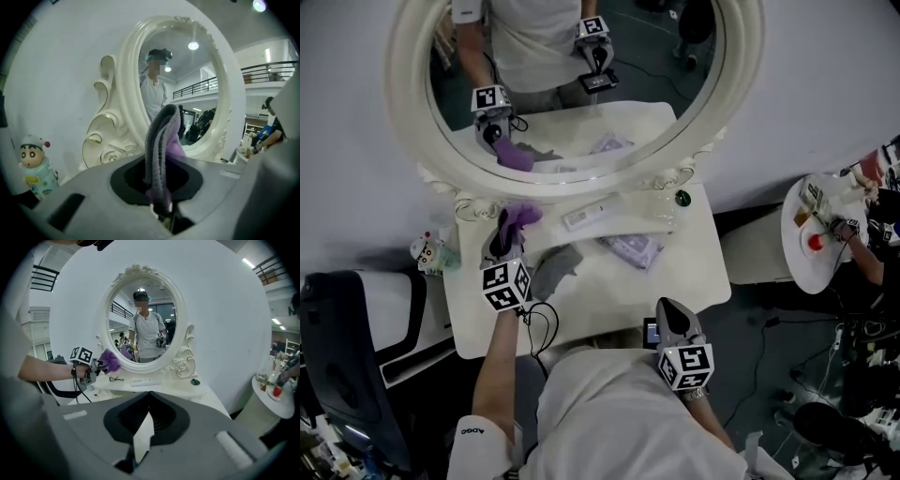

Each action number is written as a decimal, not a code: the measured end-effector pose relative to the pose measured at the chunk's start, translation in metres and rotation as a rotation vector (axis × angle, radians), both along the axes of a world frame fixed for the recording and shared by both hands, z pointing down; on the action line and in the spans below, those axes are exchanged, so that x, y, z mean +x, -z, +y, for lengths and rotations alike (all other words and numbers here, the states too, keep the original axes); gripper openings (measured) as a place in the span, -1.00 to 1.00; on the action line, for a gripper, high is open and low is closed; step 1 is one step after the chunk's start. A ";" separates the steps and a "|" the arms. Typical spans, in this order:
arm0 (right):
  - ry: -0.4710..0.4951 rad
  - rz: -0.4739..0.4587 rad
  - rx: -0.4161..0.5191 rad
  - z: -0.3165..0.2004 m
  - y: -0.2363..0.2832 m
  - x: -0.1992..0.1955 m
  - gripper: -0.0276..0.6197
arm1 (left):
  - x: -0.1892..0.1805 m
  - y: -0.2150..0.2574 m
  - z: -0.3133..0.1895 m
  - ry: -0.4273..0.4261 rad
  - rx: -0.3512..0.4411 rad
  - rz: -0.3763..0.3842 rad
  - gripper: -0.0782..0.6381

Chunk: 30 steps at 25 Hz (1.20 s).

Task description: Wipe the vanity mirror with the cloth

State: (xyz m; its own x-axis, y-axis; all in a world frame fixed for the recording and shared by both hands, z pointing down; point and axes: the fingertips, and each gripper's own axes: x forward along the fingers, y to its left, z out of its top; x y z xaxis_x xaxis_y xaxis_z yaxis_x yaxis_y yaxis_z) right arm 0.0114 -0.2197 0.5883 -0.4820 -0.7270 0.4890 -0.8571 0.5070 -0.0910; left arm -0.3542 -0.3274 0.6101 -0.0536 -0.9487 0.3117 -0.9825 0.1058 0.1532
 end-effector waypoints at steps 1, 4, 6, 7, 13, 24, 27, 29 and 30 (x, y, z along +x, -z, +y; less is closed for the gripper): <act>-0.001 -0.001 0.001 0.003 0.000 0.000 -0.89 | 0.005 0.010 0.009 -0.028 0.035 -0.011 -0.64; 0.008 -0.014 0.026 0.009 0.004 0.000 -0.89 | 0.027 0.036 0.046 -0.084 0.101 -0.030 -0.64; 0.036 -0.030 0.045 0.013 0.008 -0.001 -0.89 | 0.048 0.048 0.077 -0.098 0.124 -0.024 -0.64; 0.056 -0.040 0.055 0.014 0.010 -0.002 -0.89 | 0.058 0.053 0.093 -0.099 0.132 -0.020 -0.64; 0.229 -0.096 0.098 0.029 0.017 -0.009 -0.89 | 0.112 0.062 0.175 0.009 0.145 0.031 -0.63; 0.447 -0.274 0.117 0.096 0.026 0.040 -0.89 | 0.268 0.039 0.287 0.064 0.068 0.056 -0.63; 0.474 -0.301 0.109 0.109 0.019 0.054 -0.89 | 0.289 0.028 0.323 0.085 -0.012 0.043 -0.63; 0.442 -0.303 0.089 0.114 0.015 0.063 -0.89 | 0.296 0.025 0.341 0.074 -0.043 0.037 -0.63; 0.419 -0.302 0.083 0.117 0.016 0.067 -0.89 | 0.298 0.026 0.346 0.062 -0.045 0.036 -0.63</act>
